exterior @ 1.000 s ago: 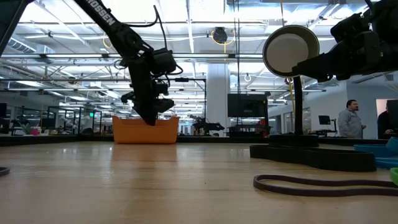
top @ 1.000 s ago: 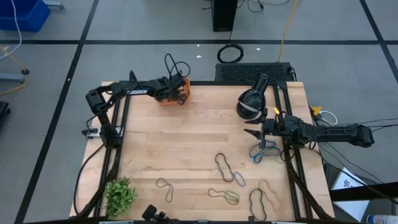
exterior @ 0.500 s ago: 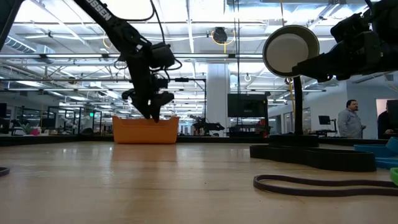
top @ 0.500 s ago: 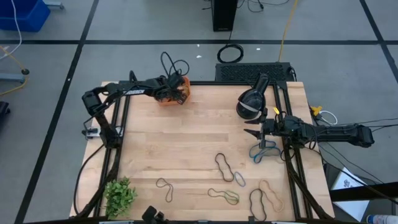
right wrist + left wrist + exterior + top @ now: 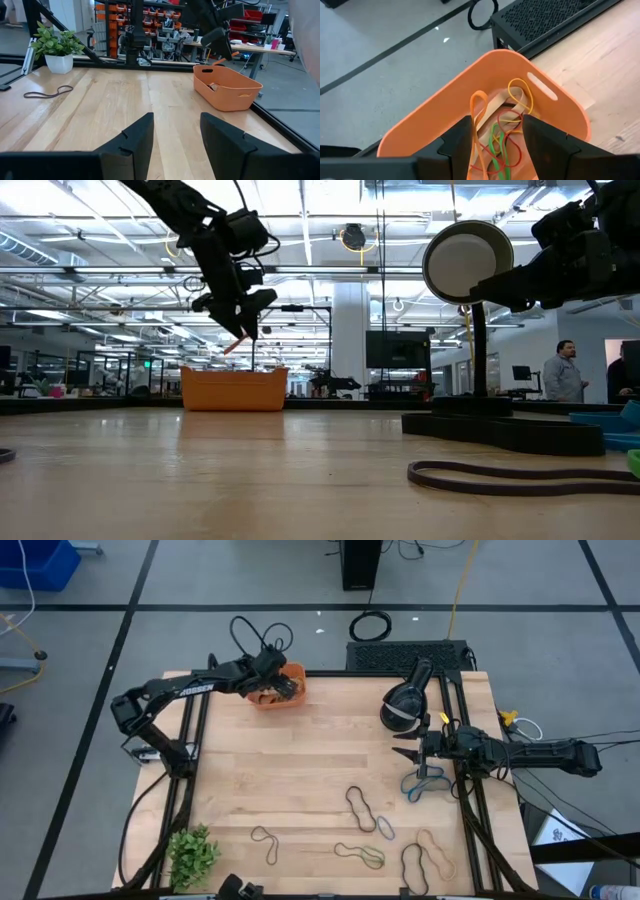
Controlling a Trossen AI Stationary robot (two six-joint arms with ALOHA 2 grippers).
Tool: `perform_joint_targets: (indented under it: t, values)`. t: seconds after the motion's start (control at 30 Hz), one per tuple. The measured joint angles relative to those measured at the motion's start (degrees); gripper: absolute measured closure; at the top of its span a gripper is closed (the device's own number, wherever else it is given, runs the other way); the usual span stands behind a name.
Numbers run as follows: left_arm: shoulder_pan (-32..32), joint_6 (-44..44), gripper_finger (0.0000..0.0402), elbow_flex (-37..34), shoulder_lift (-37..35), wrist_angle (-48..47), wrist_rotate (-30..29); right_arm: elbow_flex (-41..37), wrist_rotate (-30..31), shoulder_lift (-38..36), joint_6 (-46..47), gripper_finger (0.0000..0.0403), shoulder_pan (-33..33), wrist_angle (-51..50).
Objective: Pick and place rubber bands into bin
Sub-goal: Put the orange rubber band into the orange container
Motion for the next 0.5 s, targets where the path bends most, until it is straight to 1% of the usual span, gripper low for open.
perform_joint_targets:
  t: [0.5]
  values:
    - [-0.33,-0.52,0.0220,0.02,0.94,-0.34,0.35,0.00,-0.02,-0.01,0.02,0.0248,0.00,0.00]
